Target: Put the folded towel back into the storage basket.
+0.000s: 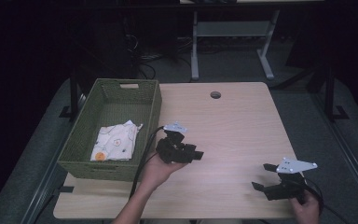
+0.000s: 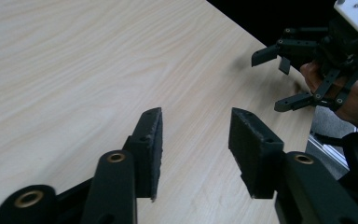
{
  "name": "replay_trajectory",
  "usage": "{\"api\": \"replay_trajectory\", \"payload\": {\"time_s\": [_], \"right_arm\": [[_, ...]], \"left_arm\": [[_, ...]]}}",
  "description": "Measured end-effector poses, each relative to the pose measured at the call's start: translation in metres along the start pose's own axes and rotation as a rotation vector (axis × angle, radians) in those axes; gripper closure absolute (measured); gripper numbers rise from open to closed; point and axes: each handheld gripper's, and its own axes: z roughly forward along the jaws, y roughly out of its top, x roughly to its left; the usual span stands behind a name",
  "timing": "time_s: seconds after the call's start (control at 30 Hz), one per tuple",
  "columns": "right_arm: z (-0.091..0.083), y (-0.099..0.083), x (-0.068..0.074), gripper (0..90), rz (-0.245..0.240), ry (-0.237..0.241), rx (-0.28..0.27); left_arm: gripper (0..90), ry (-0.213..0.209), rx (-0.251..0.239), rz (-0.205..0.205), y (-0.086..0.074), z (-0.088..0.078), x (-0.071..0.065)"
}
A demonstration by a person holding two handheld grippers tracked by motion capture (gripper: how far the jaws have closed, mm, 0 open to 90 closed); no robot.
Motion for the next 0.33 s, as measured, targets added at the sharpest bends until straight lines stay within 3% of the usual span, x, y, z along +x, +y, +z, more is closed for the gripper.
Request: {"api": "replay_trajectory", "payload": {"time_s": [0.13,0.33], "right_arm": [[0.0,0.0,0.0,13.8,-0.008,-0.001,-0.001],[0.001,0.002,0.002,13.8,-0.011,0.004,0.0]], "left_arm": [[50.8,-0.007,0.002,0.014,-0.008,0.015,-0.01],[45.4,-0.008,-0.006,0.029,-0.02,0.023,-0.021]]}}
